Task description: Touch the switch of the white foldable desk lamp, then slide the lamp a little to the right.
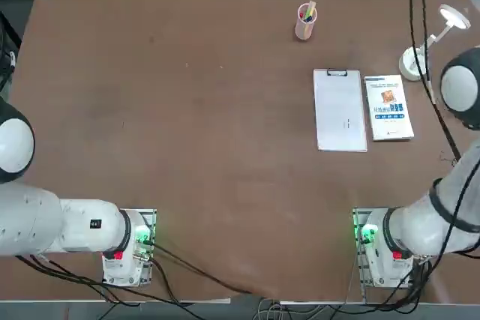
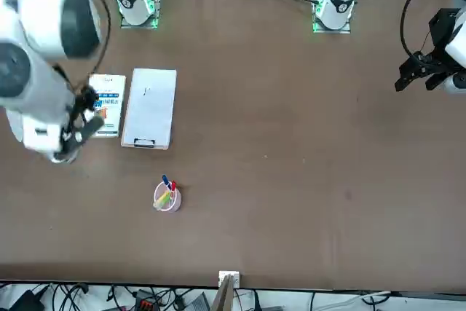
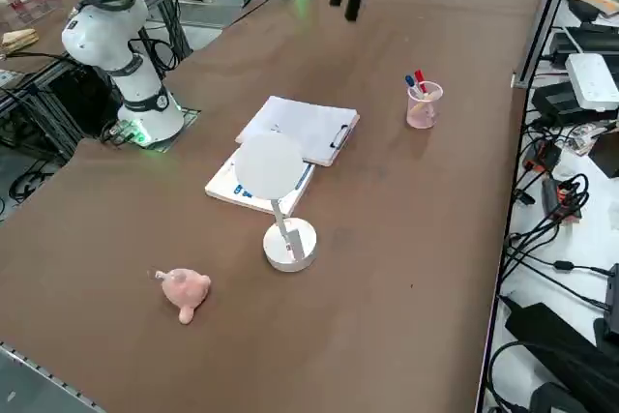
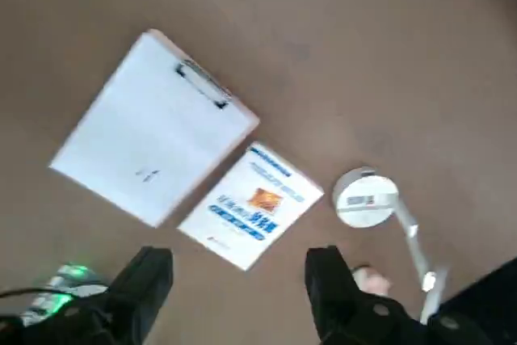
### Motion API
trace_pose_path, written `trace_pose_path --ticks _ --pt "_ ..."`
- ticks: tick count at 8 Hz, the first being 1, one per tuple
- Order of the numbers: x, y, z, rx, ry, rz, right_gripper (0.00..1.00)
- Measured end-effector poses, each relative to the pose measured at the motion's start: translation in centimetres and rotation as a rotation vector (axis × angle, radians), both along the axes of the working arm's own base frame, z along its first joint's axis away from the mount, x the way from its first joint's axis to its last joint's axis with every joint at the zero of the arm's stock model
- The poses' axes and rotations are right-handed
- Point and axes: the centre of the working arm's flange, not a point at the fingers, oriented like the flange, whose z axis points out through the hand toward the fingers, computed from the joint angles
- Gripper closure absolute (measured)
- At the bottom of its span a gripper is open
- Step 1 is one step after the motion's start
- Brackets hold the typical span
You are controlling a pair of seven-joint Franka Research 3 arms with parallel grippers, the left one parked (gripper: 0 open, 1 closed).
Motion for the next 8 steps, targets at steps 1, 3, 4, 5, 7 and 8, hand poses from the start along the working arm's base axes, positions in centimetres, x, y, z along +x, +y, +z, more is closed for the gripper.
trace_pose_path --ticks 1,3,4,5,7,8 --pt "-2.1 0.2 1.7 0.032 -0.014 -0.098 0.00" --pt "-6.1 1.2 4.0 0.034 -0.041 -0.332 0.00" --pt "-7.7 2.1 5.1 0.031 -0.060 -0.387 0.00" --pt "-8.5 2.2 6.0 0.029 -0.082 -0.424 0.00" --pt "-6.7 -0.1 6.7 0.076 -0.175 -0.506 0.00" --pt "-5.6 -2.3 6.8 0.109 -0.204 -0.554 0.00"
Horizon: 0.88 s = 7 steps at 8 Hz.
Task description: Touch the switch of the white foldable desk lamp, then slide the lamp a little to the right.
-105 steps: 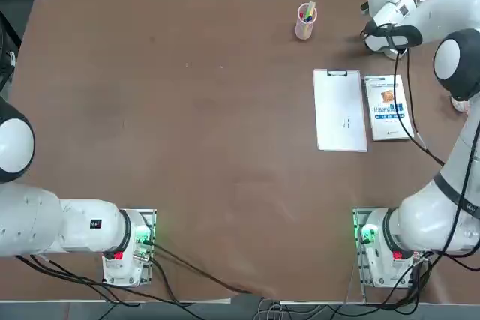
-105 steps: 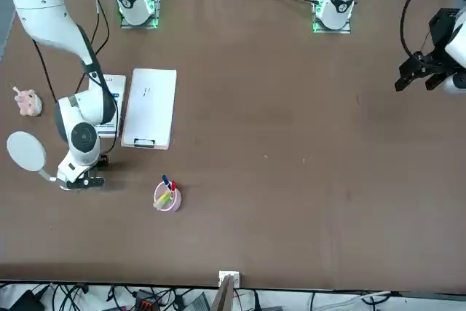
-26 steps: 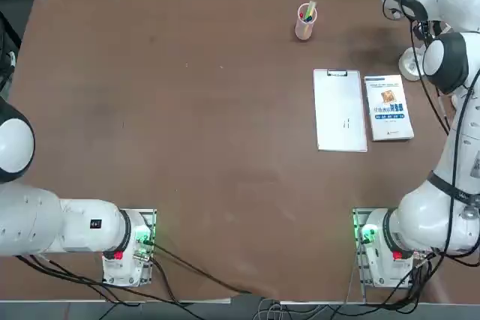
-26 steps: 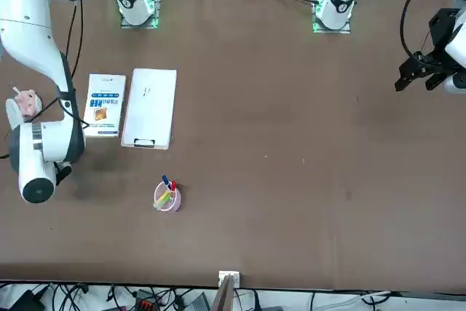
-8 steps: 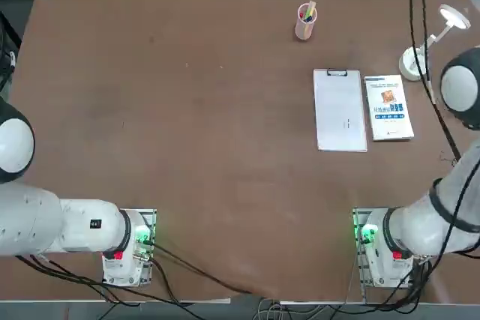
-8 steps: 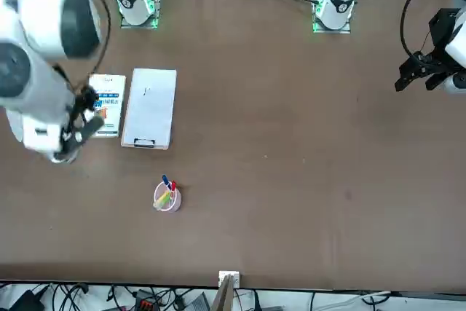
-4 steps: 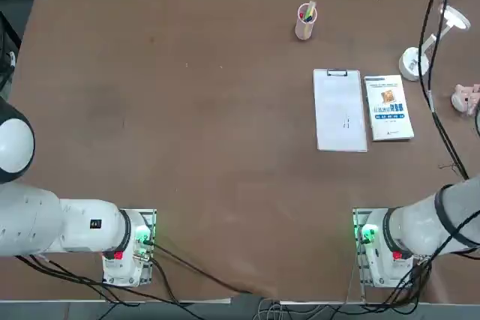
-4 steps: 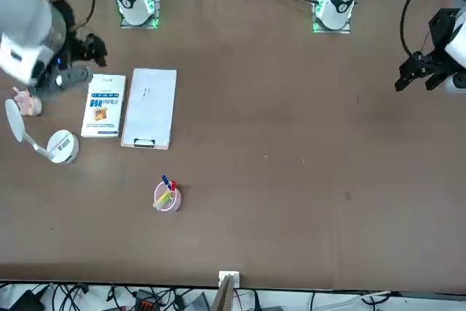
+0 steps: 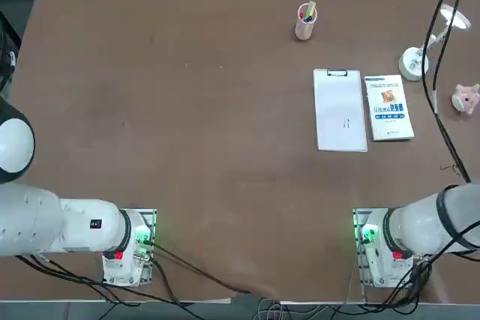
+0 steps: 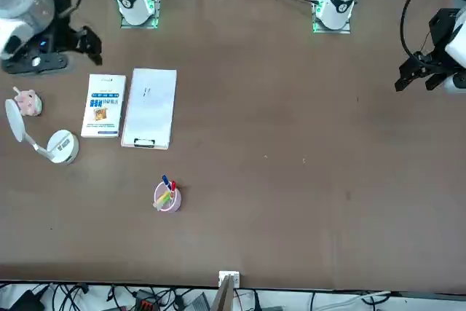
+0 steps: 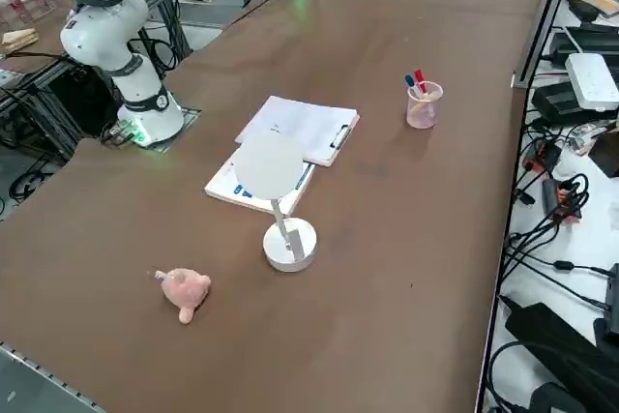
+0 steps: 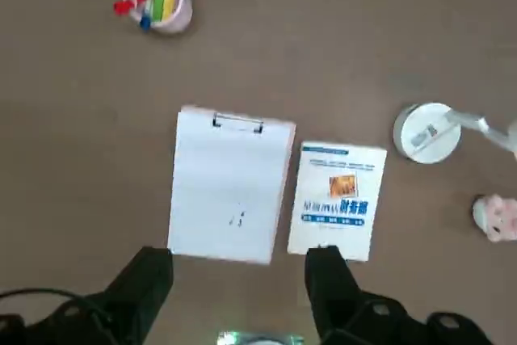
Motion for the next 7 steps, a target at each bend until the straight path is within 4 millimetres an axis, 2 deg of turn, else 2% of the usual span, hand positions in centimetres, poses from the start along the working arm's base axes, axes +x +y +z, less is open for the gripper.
trace_pose_path --ticks 2,4,6,7 --pt "-0.2 -3.6 1.2 0.022 -0.017 -0.099 0.00" --pt "-2.3 -3.5 3.2 0.022 -0.041 -0.152 0.00" --pt "-4.0 -2.8 3.6 0.020 -0.066 -0.156 0.00" --pt "-4.1 -2.8 3.6 0.021 -0.075 -0.155 0.00"
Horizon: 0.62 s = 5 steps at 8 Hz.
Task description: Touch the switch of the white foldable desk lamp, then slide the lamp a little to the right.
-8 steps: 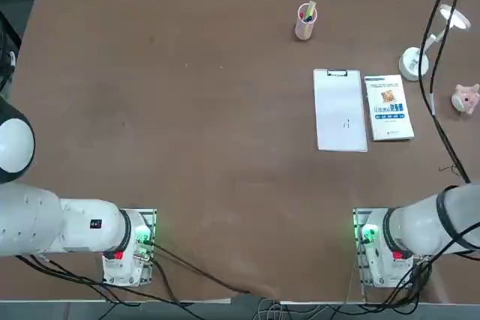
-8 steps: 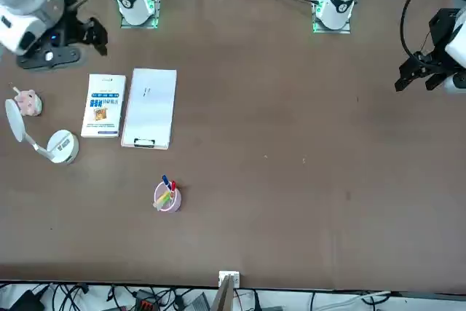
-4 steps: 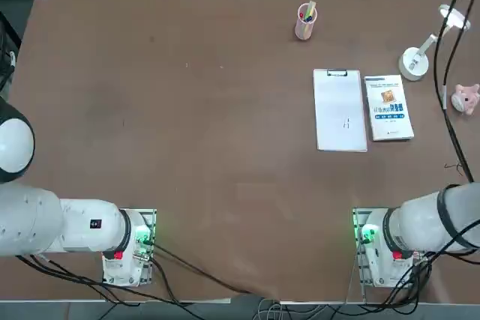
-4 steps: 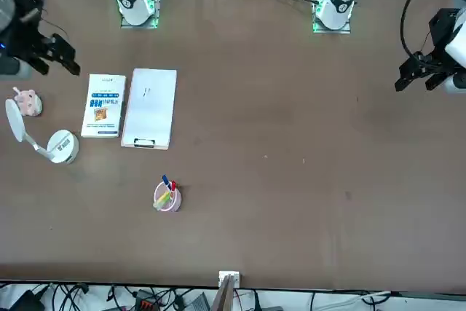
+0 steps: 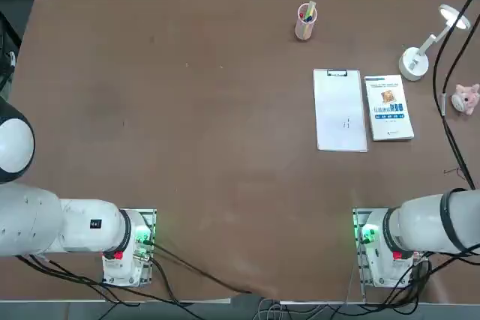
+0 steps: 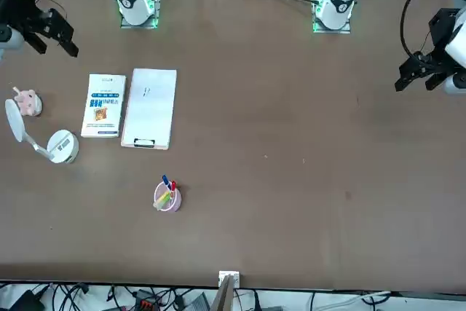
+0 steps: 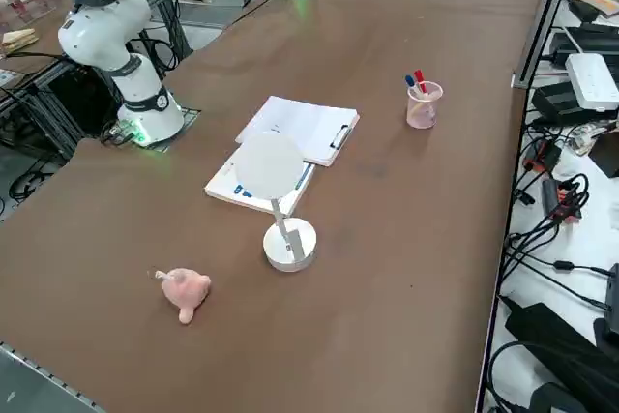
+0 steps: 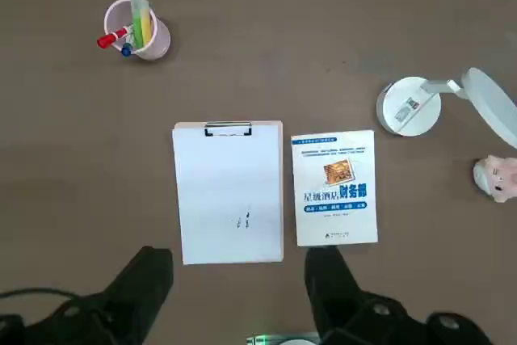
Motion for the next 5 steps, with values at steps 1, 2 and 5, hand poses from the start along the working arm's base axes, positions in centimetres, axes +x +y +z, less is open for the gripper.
trace_pose_path --ticks 1,2,5 --pt "0.3 0.0 -0.4 0.000 -0.002 -0.001 0.00" --pt "0.6 -0.1 -1.0 0.000 0.005 -0.002 0.00" --pt "2.2 -3.1 -2.9 0.003 0.033 -0.046 0.00"
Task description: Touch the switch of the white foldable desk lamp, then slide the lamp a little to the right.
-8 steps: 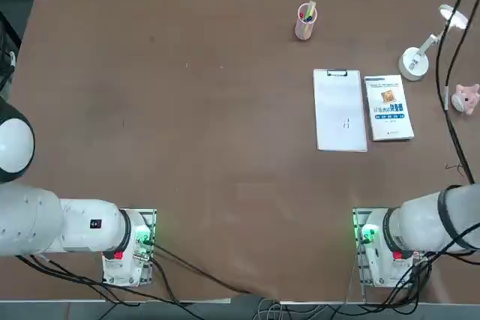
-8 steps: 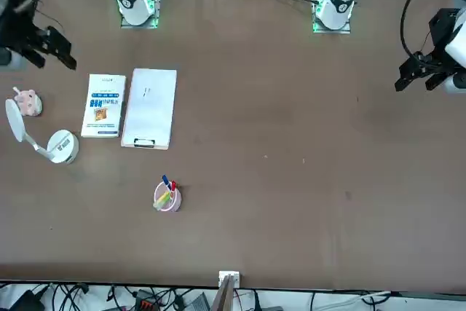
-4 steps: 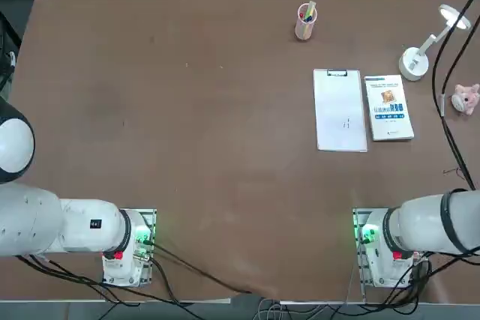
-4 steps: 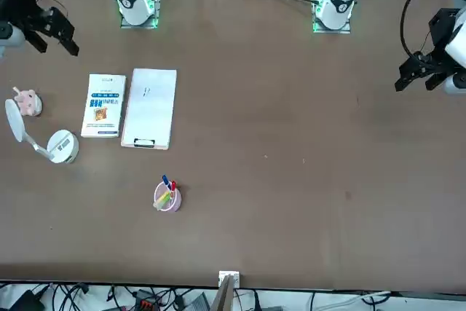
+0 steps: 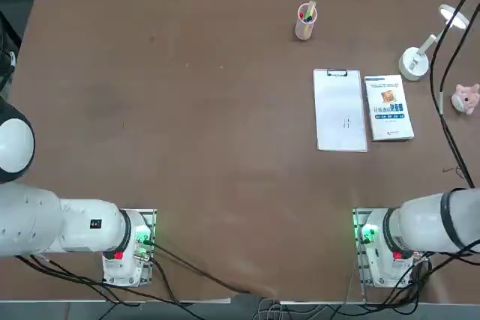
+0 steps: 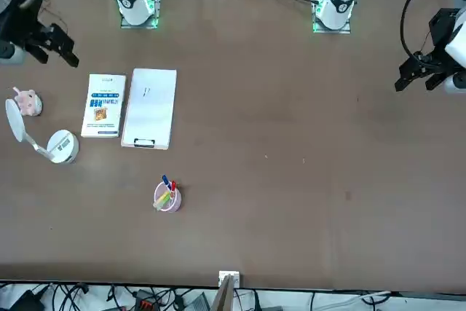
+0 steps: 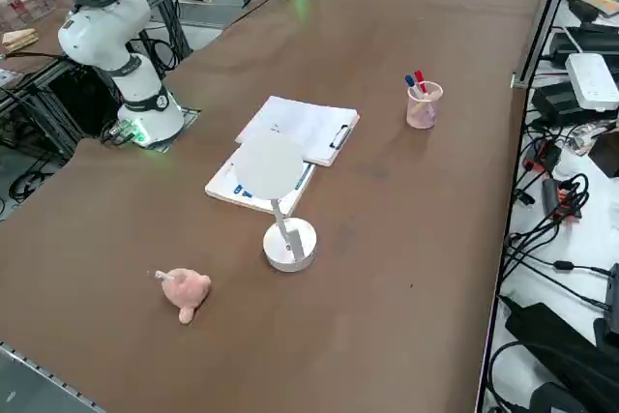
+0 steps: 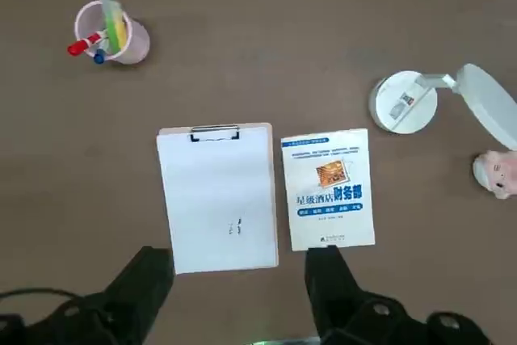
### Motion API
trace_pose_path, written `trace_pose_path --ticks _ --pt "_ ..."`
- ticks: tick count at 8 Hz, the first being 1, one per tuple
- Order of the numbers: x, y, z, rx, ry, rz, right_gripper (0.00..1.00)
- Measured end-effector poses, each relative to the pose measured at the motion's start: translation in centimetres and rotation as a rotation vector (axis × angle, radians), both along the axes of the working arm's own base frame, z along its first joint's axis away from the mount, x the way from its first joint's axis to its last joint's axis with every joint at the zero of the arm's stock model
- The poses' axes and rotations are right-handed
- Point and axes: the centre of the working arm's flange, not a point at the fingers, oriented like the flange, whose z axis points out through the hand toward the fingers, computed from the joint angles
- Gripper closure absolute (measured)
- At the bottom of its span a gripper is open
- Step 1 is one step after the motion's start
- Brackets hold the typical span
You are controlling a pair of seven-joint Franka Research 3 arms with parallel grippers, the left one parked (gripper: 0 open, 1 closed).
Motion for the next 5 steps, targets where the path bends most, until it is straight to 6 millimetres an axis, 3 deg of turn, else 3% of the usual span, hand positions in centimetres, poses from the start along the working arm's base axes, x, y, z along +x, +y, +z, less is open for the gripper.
trace_pose_path --ticks 2,5 --pt "0.23 -1.78 0.01 0.002 -0.003 -0.001 0.00" --pt "0.44 -1.77 -0.40 0.002 0.007 0.029 0.00"
